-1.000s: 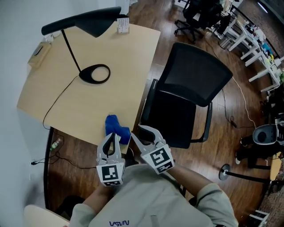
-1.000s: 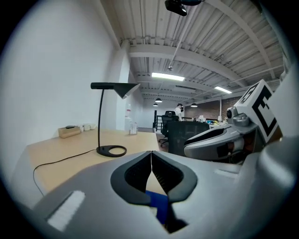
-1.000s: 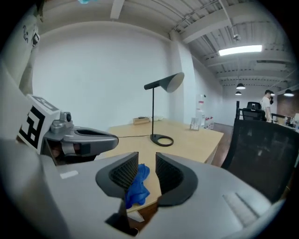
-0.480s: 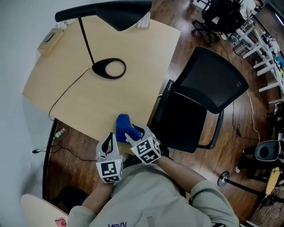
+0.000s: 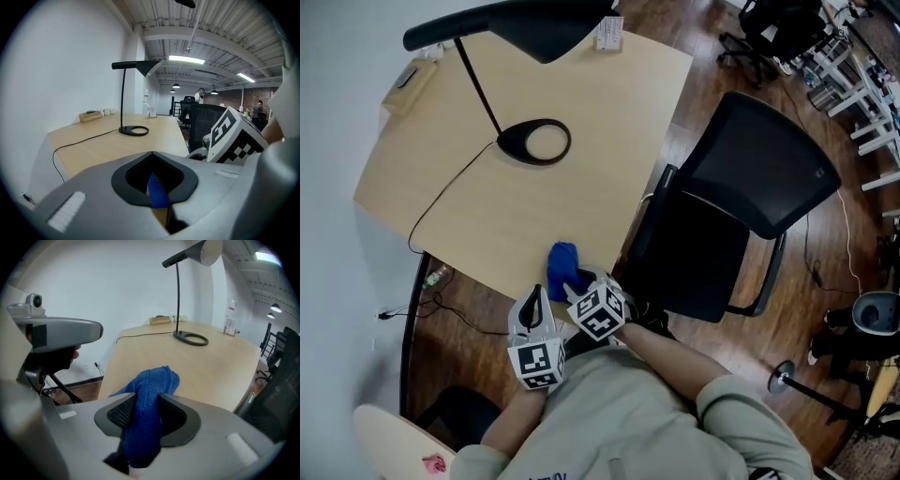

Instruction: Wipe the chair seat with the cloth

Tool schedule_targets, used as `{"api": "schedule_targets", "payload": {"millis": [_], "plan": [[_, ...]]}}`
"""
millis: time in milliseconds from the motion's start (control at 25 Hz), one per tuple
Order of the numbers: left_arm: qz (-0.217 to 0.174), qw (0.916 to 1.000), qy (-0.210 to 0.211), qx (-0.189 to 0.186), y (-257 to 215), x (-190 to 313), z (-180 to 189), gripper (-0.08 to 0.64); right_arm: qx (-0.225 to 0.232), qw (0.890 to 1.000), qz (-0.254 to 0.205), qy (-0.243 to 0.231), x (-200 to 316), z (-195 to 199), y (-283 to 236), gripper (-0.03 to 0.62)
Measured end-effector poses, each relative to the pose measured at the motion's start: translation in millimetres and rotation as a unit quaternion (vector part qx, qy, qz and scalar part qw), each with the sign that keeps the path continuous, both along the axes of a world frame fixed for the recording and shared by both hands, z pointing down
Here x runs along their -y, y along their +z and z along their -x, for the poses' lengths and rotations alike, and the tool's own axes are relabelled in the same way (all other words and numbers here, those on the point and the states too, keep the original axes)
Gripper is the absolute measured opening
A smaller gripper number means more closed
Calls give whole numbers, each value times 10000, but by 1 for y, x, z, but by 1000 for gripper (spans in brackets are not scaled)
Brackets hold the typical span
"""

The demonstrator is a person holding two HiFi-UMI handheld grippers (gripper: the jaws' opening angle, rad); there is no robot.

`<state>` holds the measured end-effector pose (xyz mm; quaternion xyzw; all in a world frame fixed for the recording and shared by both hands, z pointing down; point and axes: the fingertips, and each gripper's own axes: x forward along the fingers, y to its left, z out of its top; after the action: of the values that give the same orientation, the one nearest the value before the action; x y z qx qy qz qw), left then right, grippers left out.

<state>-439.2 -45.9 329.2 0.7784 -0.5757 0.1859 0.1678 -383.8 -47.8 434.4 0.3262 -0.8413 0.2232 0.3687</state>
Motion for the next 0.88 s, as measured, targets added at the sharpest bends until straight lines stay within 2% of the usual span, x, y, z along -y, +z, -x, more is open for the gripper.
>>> {"api": "schedule_targets", "payload": {"millis": [240, 400, 600, 880], "plan": [[-11, 9999, 153, 31, -3, 1, -23, 5, 402, 9992, 60, 32, -3, -8, -10, 98], [-62, 9994, 351, -5, -7, 0, -50, 6, 718, 9968, -81, 330, -4, -36, -31, 92], [-120, 9974, 702, -57, -13, -1, -103, 5, 1087, 9880, -365, 1031, -1, -102, -63, 89], [-83, 9911, 1327, -20, -10, -9, -196, 5, 1287, 9669, -786, 2059, 5, -217, -87, 87]]}}
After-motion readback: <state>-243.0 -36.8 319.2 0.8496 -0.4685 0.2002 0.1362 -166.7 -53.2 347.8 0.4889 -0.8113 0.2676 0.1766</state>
